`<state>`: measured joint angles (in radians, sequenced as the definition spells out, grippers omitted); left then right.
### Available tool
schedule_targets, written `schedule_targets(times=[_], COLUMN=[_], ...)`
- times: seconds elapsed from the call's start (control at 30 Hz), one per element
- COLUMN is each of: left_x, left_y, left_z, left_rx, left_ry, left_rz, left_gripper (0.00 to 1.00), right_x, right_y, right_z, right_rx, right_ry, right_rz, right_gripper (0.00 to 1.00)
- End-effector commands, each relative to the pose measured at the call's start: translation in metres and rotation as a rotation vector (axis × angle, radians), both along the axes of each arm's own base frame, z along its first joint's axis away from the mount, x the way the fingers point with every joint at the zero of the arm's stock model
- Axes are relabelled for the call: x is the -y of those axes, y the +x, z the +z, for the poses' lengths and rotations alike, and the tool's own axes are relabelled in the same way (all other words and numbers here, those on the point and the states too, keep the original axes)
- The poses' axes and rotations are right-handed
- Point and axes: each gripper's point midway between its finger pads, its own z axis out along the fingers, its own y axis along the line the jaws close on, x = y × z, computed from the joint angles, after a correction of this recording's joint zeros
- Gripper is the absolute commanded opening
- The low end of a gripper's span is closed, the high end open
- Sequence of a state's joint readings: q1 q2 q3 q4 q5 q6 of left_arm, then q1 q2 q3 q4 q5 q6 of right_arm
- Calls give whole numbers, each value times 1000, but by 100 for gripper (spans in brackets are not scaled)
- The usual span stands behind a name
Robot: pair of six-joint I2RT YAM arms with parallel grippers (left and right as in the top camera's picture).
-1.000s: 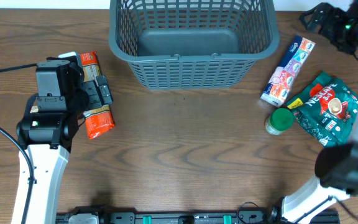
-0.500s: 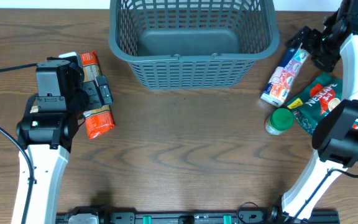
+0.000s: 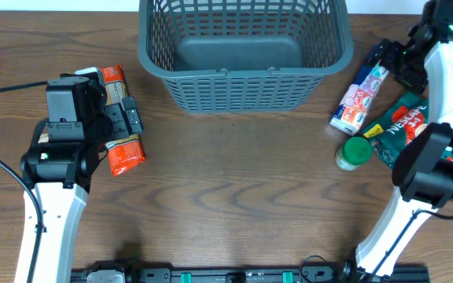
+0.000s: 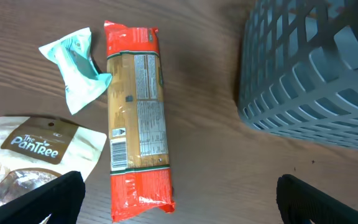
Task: Pack container
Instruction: 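Grasp the multicolour tissue-pack bundle with the right gripper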
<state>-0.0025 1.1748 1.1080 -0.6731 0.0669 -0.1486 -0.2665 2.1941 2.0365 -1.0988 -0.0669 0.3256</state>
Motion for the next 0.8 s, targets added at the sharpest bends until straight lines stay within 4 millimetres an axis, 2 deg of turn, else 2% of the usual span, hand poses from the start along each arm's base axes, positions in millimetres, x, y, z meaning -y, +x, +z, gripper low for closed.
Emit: schedule_targets(times=[0.0, 0.2, 0.5, 0.67, 0.77], left_x=[-4, -4, -4, -4, -4], left_y=[2, -1, -2, -2, -2], left_z=[8, 5, 5, 5, 5], left_rx=[17, -1, -4, -4, -4], left_ry=[25, 25, 25, 25, 25], left_rz=[-1, -1, -1, -1, -1], left_gripper=[98, 99, 99, 98, 99], right_x=[-10, -19, -18, -15, -15], right_y=[9, 20, 27, 27, 26], right_z=[-23, -51, -92, -107, -114], right_rx=[-32, -46, -82, -101, -112], right_ry=[-9, -7, -2, -16, -16], right_rz=[32, 55, 60, 65, 77], right_gripper=[99, 99, 99, 99, 92])
